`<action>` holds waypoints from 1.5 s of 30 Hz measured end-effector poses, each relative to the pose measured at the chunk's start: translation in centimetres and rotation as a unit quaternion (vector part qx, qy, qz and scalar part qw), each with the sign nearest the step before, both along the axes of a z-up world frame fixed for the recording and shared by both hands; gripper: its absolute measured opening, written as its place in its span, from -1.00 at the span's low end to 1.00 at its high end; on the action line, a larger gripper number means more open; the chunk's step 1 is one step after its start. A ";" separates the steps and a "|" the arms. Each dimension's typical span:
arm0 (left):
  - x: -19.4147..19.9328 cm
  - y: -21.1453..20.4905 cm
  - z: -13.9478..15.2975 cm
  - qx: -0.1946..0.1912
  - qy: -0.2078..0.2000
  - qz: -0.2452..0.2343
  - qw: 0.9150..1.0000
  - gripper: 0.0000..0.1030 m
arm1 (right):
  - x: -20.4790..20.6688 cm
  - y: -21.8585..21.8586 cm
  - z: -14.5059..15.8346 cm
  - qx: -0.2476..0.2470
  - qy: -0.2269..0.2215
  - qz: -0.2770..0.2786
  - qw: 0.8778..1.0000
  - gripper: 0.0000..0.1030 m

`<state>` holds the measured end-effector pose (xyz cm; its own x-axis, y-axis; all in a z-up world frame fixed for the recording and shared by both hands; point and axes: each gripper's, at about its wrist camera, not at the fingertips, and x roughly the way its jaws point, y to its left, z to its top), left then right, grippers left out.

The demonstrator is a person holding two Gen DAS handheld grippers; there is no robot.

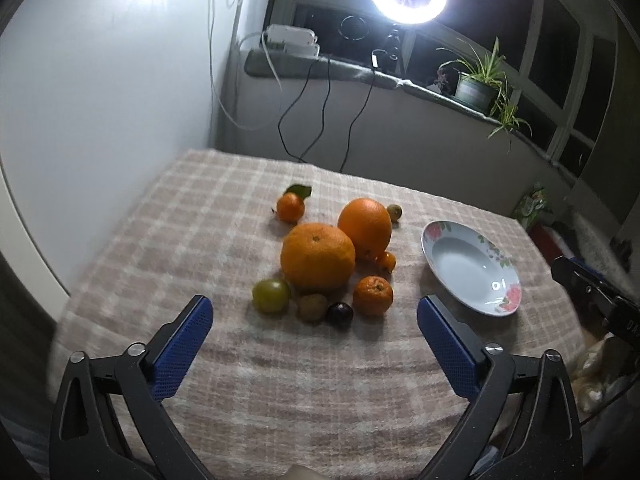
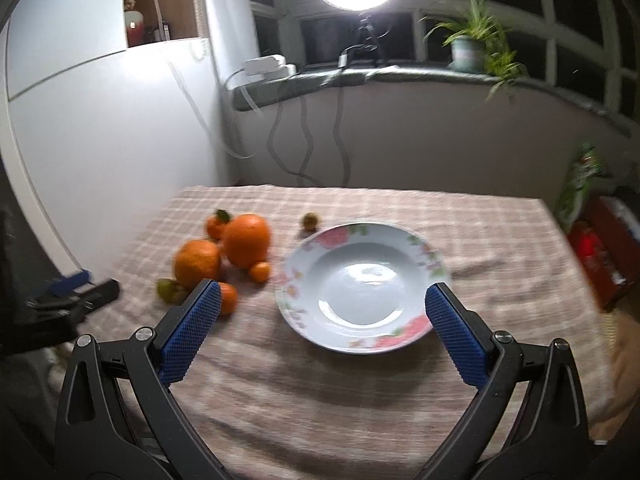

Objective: Organize fruits
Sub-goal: 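Reach the right gripper to the large round orange and close on it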

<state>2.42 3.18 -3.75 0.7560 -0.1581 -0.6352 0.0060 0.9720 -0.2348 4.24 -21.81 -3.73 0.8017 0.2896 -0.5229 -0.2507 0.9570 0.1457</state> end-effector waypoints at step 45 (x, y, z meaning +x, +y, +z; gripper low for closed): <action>10.1 1.6 -5.0 -0.107 0.086 -0.095 0.986 0.42 | 16.1 13.1 -7.2 0.156 0.279 0.143 0.937 0.29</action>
